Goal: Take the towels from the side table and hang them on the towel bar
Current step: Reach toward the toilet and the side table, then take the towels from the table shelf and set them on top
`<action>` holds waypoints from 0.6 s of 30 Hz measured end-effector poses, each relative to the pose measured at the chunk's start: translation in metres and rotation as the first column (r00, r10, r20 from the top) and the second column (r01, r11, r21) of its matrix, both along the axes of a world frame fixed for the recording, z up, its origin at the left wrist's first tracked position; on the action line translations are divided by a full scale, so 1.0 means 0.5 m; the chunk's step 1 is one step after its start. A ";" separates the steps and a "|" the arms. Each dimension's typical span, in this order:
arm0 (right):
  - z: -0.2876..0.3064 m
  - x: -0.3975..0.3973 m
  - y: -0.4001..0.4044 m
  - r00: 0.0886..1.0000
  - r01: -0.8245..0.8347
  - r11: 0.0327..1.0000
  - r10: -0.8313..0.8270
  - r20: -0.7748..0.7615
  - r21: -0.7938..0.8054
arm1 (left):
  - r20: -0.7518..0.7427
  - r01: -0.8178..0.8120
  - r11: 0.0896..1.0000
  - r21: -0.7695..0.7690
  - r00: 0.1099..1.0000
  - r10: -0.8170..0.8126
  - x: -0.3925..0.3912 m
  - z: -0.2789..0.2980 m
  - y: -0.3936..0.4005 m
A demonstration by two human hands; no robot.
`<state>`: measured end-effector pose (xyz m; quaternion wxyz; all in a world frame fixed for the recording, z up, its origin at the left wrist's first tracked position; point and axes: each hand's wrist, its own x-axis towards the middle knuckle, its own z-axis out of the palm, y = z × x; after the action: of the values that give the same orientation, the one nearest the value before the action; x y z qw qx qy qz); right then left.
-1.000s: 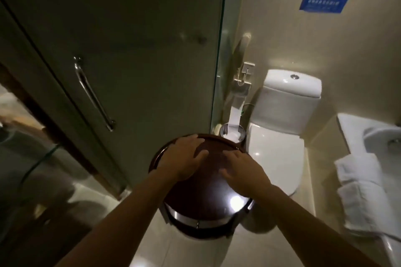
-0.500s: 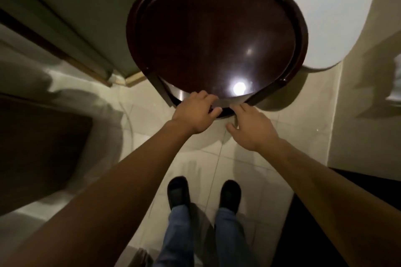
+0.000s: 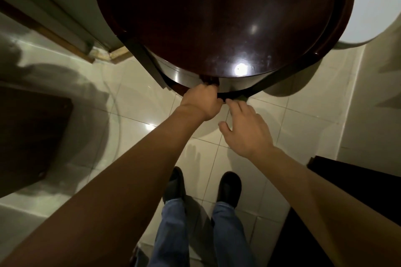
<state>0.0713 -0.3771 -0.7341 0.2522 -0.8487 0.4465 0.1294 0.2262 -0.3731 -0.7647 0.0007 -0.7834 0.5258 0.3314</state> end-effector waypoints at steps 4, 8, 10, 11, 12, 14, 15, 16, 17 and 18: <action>0.008 0.010 0.008 0.996 0.005 0.992 0.006 0.089 -0.129 | 0.040 0.036 0.999 -0.027 0.999 -0.035 -0.013 -0.007 0.019; 0.011 0.007 0.025 0.990 -0.107 0.982 0.119 0.069 -0.158 | 0.035 0.072 0.997 -0.024 0.997 -0.071 -0.035 0.003 0.074; 0.008 0.000 0.036 0.988 -0.130 0.979 0.142 0.065 -0.159 | 0.019 0.116 0.992 0.053 0.993 -0.117 -0.051 0.019 0.115; 0.007 -0.003 0.042 0.987 -0.135 0.977 0.147 0.063 -0.165 | 0.018 0.131 0.988 0.082 0.991 -0.132 -0.059 0.030 0.137; 0.005 -0.006 0.047 0.987 -0.141 0.974 0.153 0.058 -0.177 | 0.030 0.122 0.990 0.074 0.992 -0.124 -0.066 0.043 0.154; 0.002 -0.010 0.061 0.986 -0.142 0.970 0.156 0.057 -0.199 | 0.070 0.053 0.998 -0.030 0.996 -0.051 -0.071 0.069 0.178; 0.002 -0.012 0.070 0.987 -0.133 0.971 0.147 0.057 -0.199 | 0.083 0.014 0.996 -0.093 0.997 -0.006 -0.070 0.084 0.186; 0.005 -0.013 0.079 0.989 -0.121 0.972 0.135 0.057 -0.200 | 0.095 -0.010 0.987 -0.161 0.995 0.026 -0.068 0.097 0.193; 0.008 -0.014 0.089 0.990 -0.114 0.972 0.128 0.053 -0.203 | 0.097 -0.017 0.975 -0.221 0.995 0.039 -0.065 0.107 0.195; 0.012 -0.016 0.098 0.991 -0.115 0.973 0.126 0.044 -0.199 | 0.091 -0.013 0.963 -0.268 0.995 0.039 -0.061 0.114 0.194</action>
<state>0.0632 -0.3281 -0.7279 0.1715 -0.8982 0.3976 0.0759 0.1958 -0.2759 -0.7076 -0.0843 -0.7980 0.5548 0.2196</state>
